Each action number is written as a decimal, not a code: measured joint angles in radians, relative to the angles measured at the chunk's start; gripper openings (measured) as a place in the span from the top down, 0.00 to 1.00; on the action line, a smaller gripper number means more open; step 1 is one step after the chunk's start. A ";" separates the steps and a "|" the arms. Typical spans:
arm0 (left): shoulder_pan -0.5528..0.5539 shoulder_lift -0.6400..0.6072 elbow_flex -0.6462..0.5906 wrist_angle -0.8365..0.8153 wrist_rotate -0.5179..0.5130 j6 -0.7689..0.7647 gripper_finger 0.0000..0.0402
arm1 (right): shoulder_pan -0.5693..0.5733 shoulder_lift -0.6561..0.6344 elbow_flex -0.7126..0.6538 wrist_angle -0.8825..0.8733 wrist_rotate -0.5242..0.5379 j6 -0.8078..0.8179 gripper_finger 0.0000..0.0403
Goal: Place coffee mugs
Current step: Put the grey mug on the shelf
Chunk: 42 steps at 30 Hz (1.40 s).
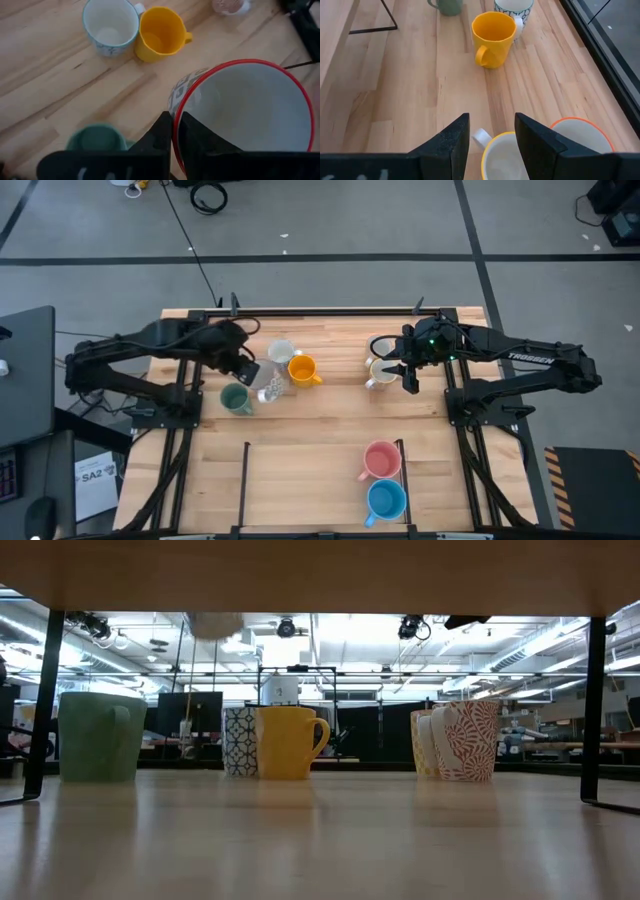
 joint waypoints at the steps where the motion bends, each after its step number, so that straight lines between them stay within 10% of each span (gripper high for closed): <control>1: -0.025 0.003 0.031 -0.025 -0.015 -0.031 0.94 | 0.000 0.000 0.000 0.000 0.000 0.000 0.60; 24: -0.610 0.213 0.214 -0.151 0.034 -0.796 0.94 | 0.000 0.000 0.000 0.004 0.000 -0.001 0.60; 42: -0.770 0.337 0.214 -0.061 0.027 -0.958 0.94 | 0.000 0.000 0.000 0.004 0.000 -0.004 0.60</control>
